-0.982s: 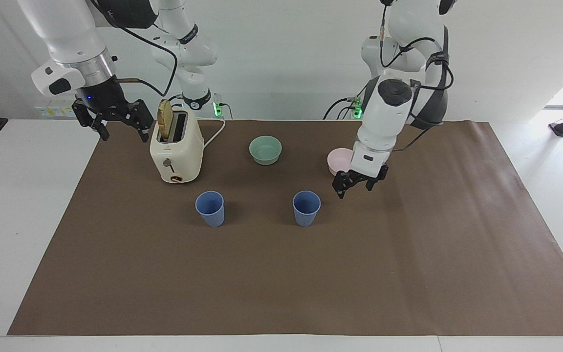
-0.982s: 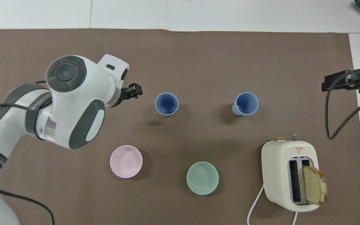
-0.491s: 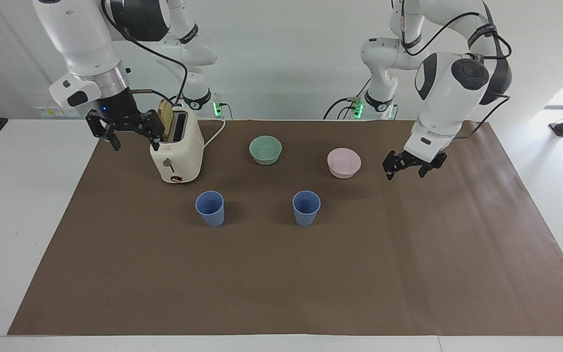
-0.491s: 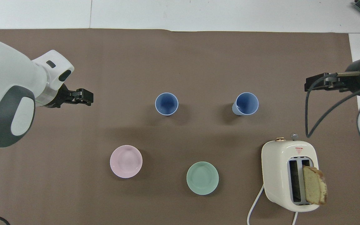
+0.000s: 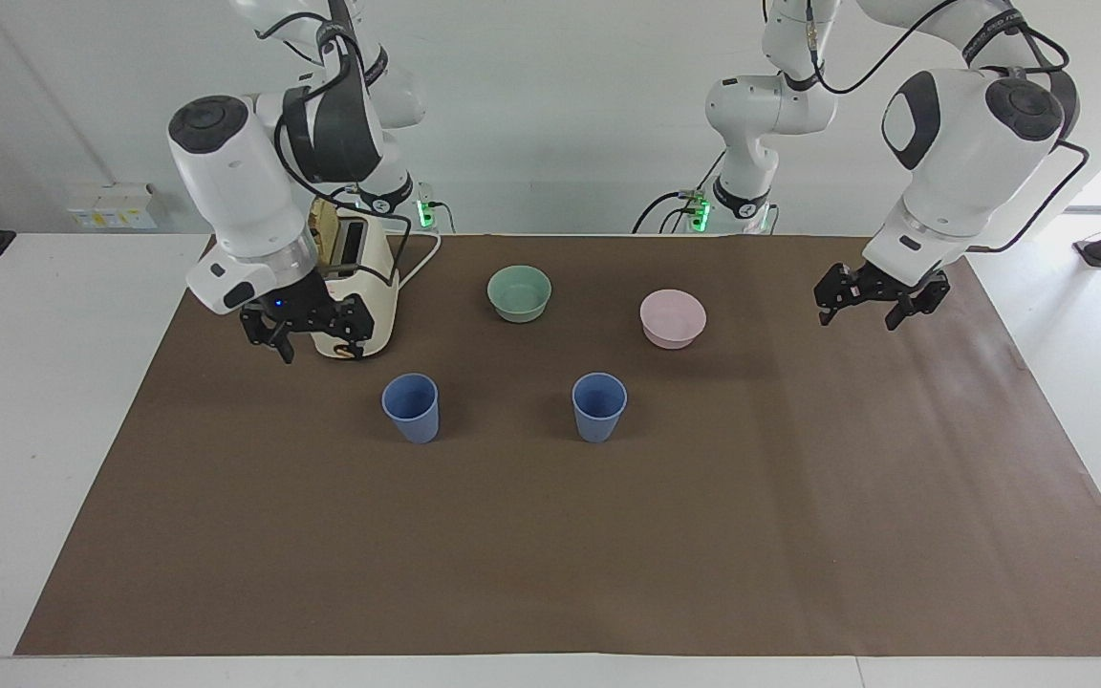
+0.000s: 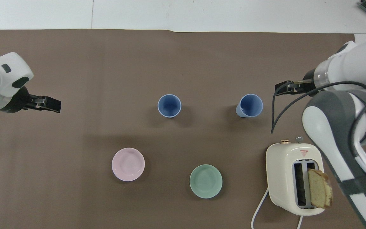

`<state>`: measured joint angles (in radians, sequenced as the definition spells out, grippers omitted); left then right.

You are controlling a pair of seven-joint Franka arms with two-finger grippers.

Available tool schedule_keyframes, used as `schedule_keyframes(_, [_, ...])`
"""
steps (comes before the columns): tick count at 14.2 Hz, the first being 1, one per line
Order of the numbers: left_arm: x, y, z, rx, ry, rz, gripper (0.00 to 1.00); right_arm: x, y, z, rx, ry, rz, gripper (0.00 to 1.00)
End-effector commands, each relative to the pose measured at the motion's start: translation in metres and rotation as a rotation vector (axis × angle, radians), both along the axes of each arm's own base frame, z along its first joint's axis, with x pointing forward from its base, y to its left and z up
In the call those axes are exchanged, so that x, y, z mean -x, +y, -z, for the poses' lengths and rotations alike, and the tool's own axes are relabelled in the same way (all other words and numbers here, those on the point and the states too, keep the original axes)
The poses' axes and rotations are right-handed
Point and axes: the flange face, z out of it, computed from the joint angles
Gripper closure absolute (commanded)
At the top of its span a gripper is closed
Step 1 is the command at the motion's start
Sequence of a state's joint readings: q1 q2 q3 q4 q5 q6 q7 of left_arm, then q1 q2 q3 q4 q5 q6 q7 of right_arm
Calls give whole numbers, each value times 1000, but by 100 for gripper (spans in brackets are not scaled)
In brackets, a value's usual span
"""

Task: Stack blue cups with both arms
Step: 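Withdraw the left gripper while the right gripper reaches the other blue cup, then grasp the second blue cup with the right gripper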

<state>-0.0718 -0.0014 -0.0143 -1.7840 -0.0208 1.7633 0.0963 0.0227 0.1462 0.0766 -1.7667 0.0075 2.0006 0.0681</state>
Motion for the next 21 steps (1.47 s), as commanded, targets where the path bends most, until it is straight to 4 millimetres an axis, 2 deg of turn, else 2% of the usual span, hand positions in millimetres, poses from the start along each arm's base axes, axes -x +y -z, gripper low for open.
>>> schedule_keyframes(1, [14,8,-35,-19,9,55,0,0,5,30,-20,-6,-26,0])
schedule_keyframes(3, [19,14,-66,-20,-9,44,0,-5,7,57,-18,33,-32,0])
schedule_keyframes(6, [31,19,-102,-47,11,43,0,-6,17,73,-17,58,-50,0])
schedule_keyframes(8, [34,19,-110,-46,16,40,0,-6,18,85,-17,76,-53,0])
schedule_keyframes(10, [47,17,-123,-44,-9,39,0,-3,22,94,-15,93,-61,0])
schedule_keyframes(12, [47,24,-122,-42,-4,17,0,0,22,107,-16,75,-61,0])
schedule_keyframes(16, [47,20,-127,-30,-22,19,0,0,31,132,-15,83,-100,0])
schedule_keyframes(17, [47,22,-125,-18,-19,14,0,0,33,132,-16,80,-103,10])
schedule_keyframes(18, [47,23,-125,-12,-21,11,0,0,33,132,-16,80,-103,48])
schedule_keyframes(19, [46,29,-125,-12,-27,2,0,0,33,132,-16,79,-103,73])
schedule_keyframes(21, [45,34,-124,-7,-30,-13,0,-3,38,131,-18,79,-102,100])
